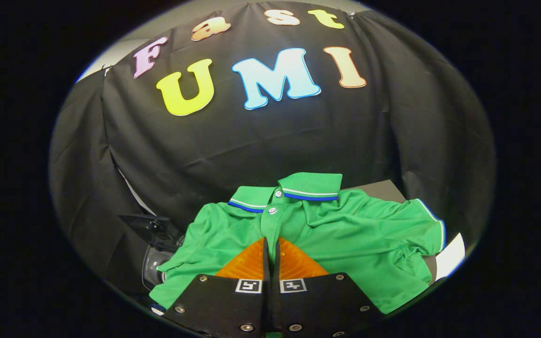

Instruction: Put the clothes into the washing machine and then close the washing machine lid.

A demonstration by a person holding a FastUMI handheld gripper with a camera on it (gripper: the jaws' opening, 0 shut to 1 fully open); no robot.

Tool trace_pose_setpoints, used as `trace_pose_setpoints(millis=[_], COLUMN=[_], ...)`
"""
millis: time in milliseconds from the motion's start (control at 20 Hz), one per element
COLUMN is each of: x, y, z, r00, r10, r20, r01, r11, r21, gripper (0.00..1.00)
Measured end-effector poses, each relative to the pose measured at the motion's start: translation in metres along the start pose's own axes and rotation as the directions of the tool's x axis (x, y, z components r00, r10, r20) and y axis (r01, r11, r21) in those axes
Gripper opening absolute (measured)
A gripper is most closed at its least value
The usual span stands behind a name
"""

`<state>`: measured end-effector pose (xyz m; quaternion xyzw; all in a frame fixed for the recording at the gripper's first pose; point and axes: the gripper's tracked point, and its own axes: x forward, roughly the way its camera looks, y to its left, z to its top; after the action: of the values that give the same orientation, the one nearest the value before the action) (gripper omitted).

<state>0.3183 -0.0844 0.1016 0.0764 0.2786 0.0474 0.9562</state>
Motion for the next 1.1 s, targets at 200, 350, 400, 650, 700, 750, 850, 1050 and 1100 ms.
trace_pose_setpoints(millis=[200, 350, 400, 650, 700, 750, 850, 1050, 1100], x=[-0.020, -0.032, -0.035, -0.043, -0.044, -0.046, -0.047, -0.044, -0.044], y=[0.032, 0.057, 0.068, 0.116, 0.126, 0.138, 0.158, 0.201, 0.211], z=[0.015, 0.019, 0.021, 0.017, 0.016, 0.014, 0.010, -0.004, -0.008], r00=[0.997, 0.993, 0.991, 0.984, 0.982, 0.981, 0.977, 0.971, 0.970], r10=[0.049, 0.079, 0.096, 0.144, 0.156, 0.166, 0.185, 0.222, 0.230], r20=[0.057, 0.087, 0.094, 0.107, 0.107, 0.105, 0.103, 0.087, 0.078], r01=[-0.050, -0.080, -0.096, -0.143, -0.155, -0.165, -0.182, -0.217, -0.226], r11=[0.999, 0.997, 0.995, 0.990, 0.988, 0.986, 0.983, 0.974, 0.972], r21=[0.012, 0.000, 0.002, -0.011, -0.016, -0.022, -0.037, -0.060, -0.061], gripper=[0.00, 0.00, 0.00, 0.00, 0.00, 0.00, 0.00, 0.00, 0.00])
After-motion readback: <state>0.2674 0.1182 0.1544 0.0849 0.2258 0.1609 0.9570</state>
